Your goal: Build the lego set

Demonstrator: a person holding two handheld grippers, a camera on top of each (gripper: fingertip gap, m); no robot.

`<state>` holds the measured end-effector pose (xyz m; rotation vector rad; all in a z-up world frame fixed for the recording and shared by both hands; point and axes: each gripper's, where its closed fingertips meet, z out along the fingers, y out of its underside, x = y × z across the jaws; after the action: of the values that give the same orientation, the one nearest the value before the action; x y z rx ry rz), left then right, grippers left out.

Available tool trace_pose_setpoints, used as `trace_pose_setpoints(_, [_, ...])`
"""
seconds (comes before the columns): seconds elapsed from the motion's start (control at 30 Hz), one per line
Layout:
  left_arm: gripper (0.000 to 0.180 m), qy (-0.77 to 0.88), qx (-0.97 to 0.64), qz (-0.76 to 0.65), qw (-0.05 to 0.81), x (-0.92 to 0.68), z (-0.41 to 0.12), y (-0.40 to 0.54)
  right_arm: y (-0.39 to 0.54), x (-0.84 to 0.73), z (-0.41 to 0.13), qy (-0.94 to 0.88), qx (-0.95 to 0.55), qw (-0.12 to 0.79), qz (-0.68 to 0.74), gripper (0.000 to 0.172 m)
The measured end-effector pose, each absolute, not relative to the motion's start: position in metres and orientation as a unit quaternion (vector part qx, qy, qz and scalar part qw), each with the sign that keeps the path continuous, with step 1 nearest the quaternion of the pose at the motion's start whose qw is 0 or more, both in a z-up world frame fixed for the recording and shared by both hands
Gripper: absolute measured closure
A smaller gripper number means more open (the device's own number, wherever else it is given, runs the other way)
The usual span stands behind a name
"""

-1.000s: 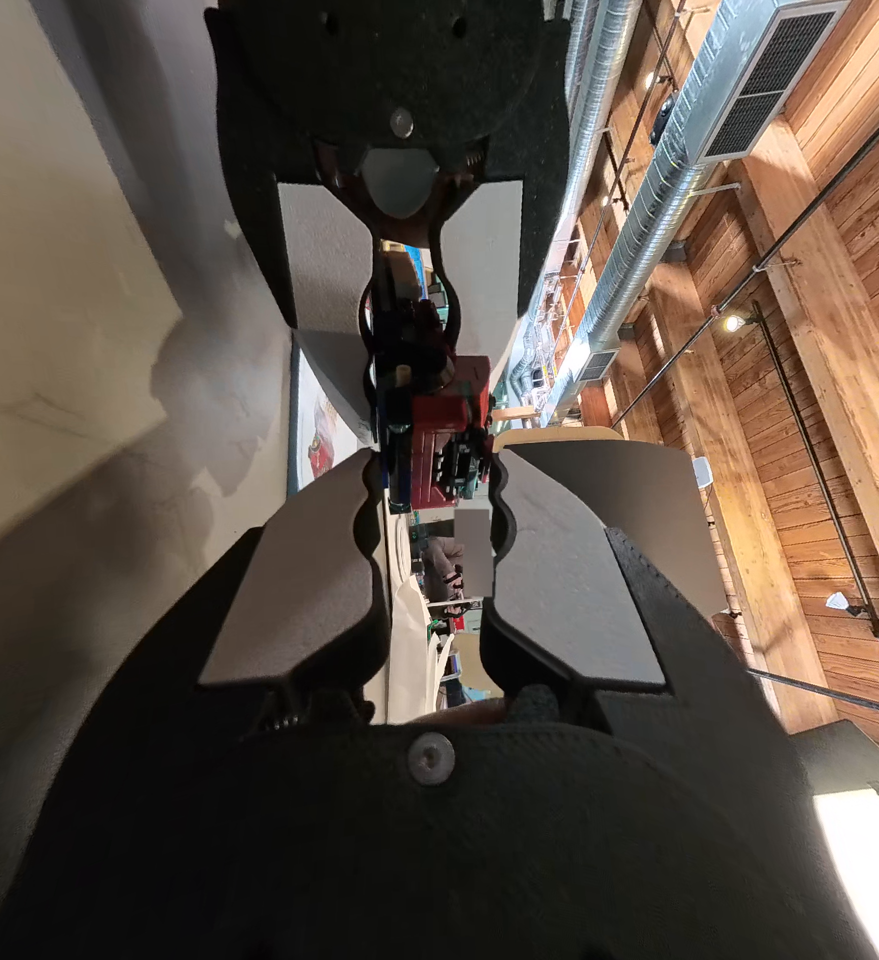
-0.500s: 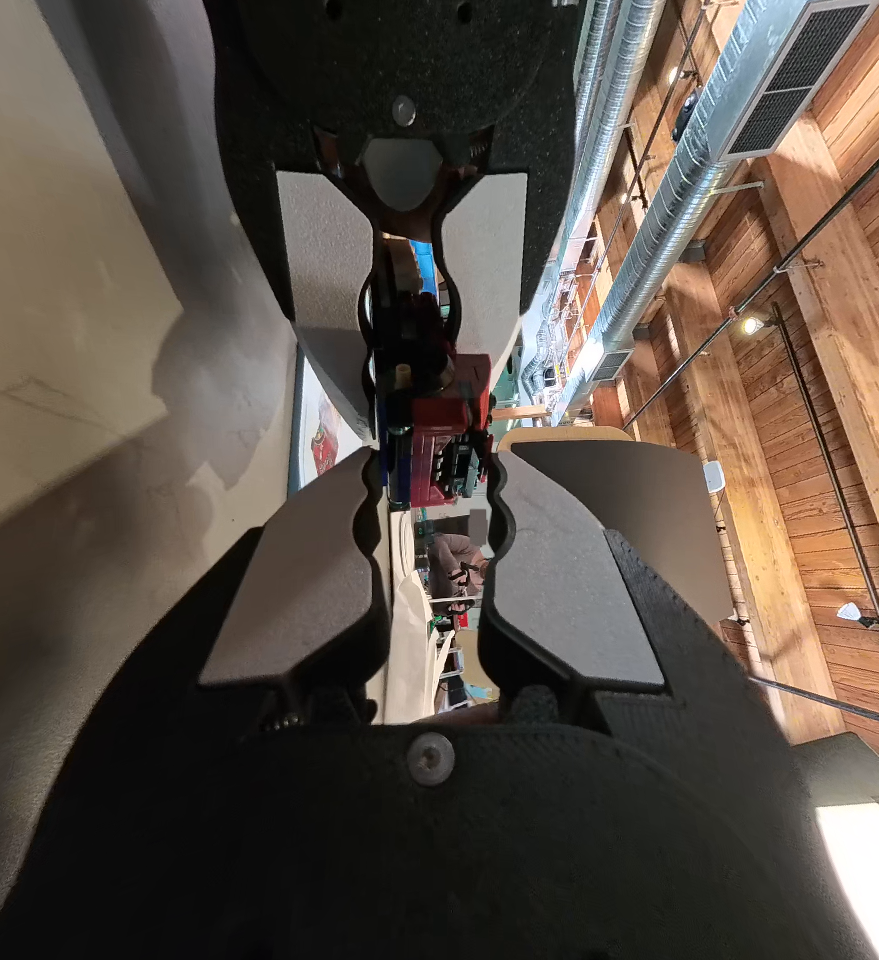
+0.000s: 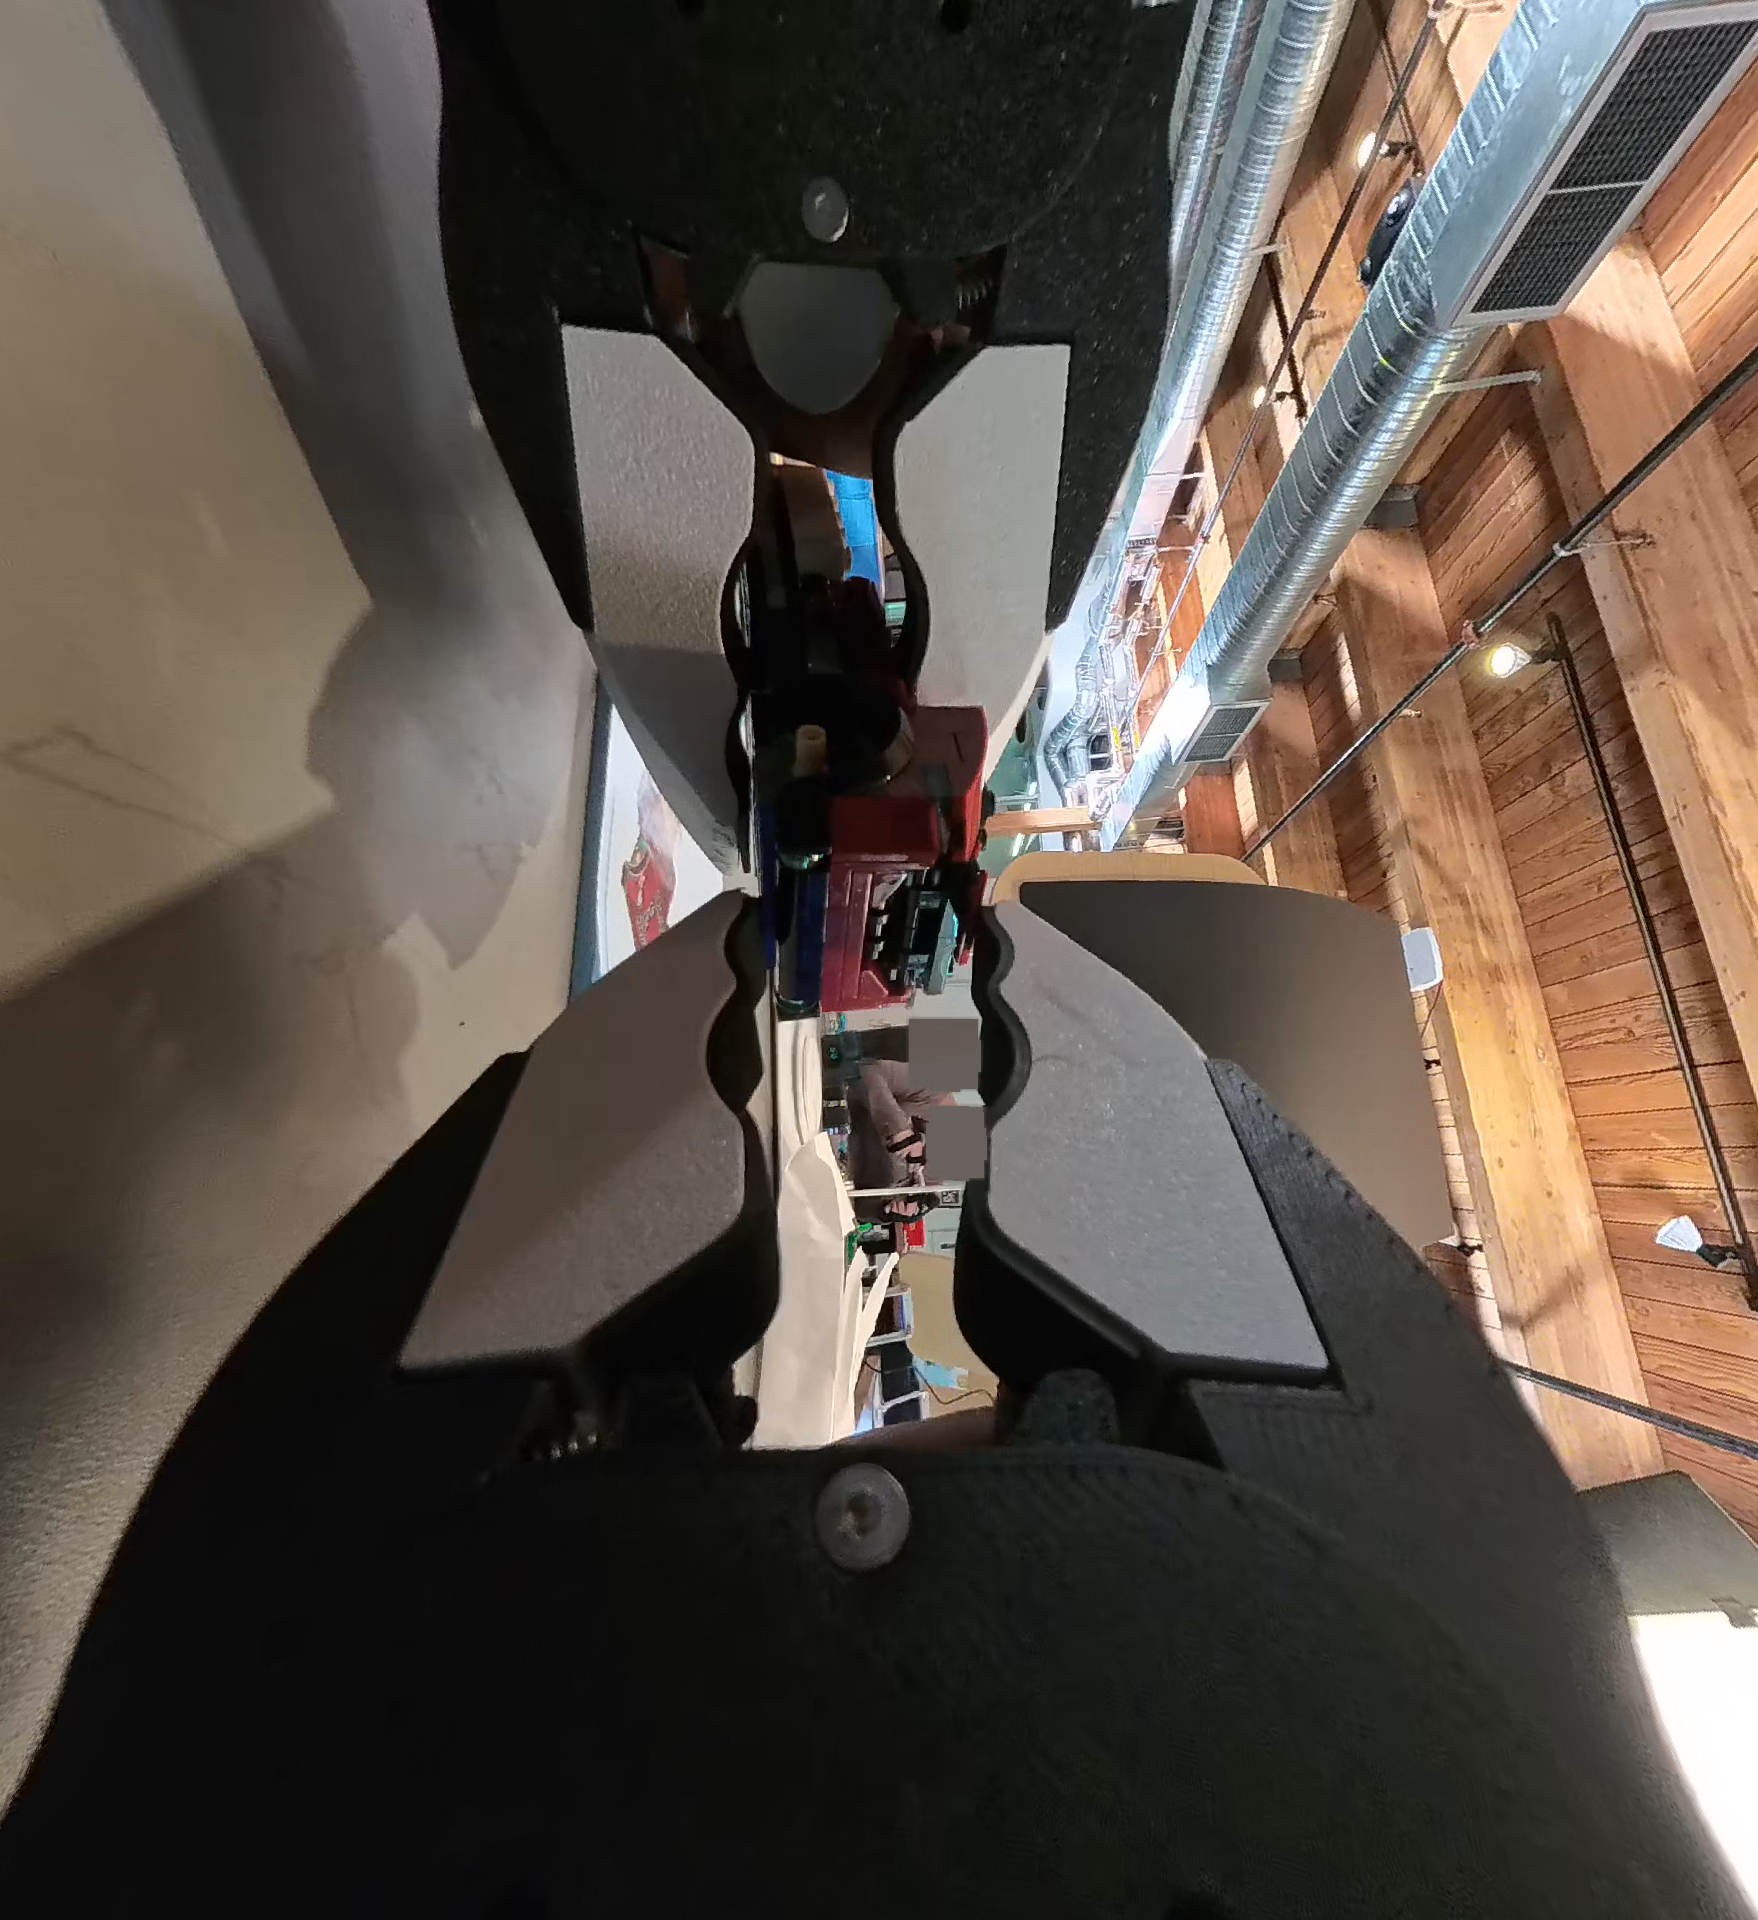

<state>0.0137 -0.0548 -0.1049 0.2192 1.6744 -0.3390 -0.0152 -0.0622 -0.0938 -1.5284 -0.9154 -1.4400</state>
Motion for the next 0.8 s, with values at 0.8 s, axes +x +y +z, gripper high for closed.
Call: trace_pose_setpoints(0.8, [0.146, 0.750, 0.075, -0.210, 0.622, 0.012, -0.109, -0.060, -0.084, -0.022, -0.085, -0.328, -0.640, 0.510, -0.472, 0.120])
